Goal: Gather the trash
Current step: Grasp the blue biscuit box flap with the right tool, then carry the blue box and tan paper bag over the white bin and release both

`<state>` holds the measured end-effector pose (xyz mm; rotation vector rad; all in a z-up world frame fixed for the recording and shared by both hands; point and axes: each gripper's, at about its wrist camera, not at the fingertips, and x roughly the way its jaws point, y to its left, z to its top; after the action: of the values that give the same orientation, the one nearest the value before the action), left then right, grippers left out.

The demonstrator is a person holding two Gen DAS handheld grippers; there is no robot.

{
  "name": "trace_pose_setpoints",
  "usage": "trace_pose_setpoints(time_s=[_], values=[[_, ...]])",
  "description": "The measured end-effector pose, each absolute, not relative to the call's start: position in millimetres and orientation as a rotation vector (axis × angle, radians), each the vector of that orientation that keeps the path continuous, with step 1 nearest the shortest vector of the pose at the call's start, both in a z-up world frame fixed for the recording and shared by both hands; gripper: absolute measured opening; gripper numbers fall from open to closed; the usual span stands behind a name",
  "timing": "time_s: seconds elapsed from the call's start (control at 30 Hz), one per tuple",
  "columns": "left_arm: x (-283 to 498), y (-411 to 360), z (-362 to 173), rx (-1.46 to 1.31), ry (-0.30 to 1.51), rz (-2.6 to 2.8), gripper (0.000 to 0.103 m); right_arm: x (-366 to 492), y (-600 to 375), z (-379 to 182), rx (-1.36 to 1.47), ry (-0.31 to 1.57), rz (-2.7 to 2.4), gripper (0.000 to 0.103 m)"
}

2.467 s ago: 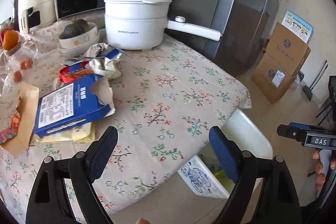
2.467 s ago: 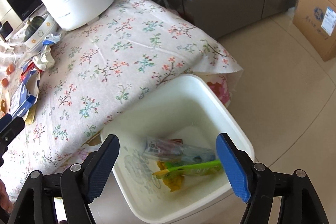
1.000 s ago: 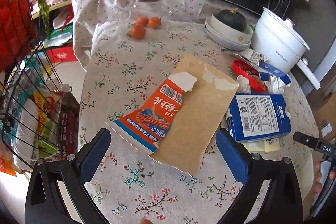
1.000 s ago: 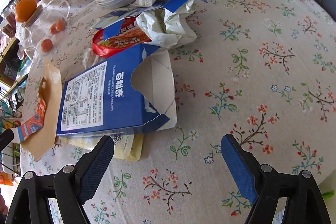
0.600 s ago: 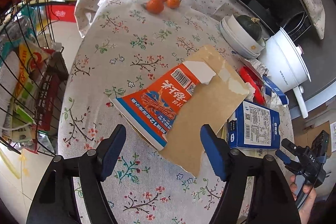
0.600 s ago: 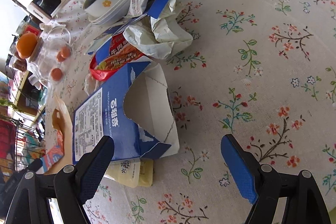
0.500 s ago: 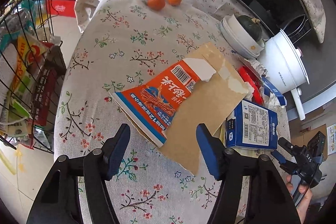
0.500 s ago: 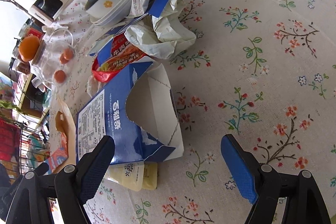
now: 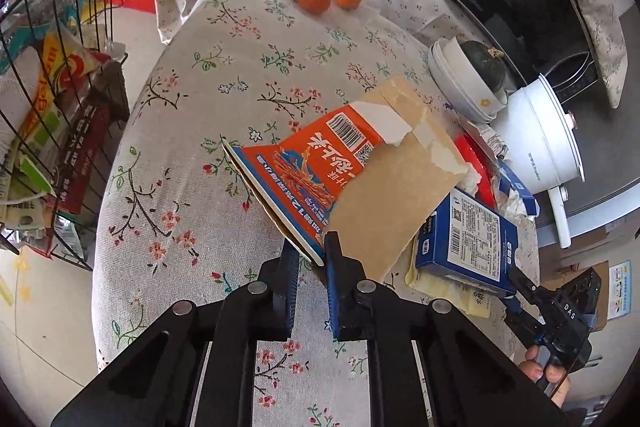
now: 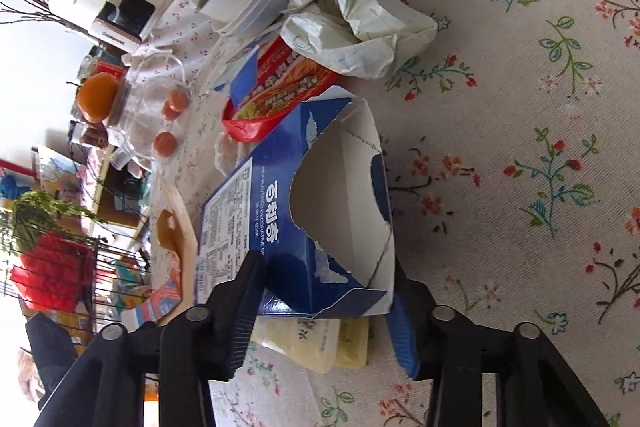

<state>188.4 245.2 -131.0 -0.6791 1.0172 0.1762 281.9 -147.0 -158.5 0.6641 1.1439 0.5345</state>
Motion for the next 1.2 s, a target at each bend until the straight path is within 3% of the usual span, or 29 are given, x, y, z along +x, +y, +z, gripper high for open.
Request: trace_pose_setpoints(time_s=[0.17, 0.33, 0.8, 1.2], values=[[176.7, 248.2, -114.1, -0.672, 0.958, 0.211, 0.003, 274.0, -148.9, -133.9, 0.665, 1.091, 0.578, 0.032], [165.4, 247.1, -95.5, -0.669, 0.901, 0.212, 0.001, 258.2, -152.8, -100.2, 0.628, 1.007, 0.609, 0.025], [133.9, 220.9, -50.1, -0.608, 0.781, 0.174, 0.000, 207.8, -183.4, -38.2, 0.555, 0.852, 0.580, 0.025], [136.1, 171.3, -40.1, -0.530, 0.804, 0.072, 0.000, 175.8, -222.7, -25.1, 0.489, 0.863, 0.495, 0.025]])
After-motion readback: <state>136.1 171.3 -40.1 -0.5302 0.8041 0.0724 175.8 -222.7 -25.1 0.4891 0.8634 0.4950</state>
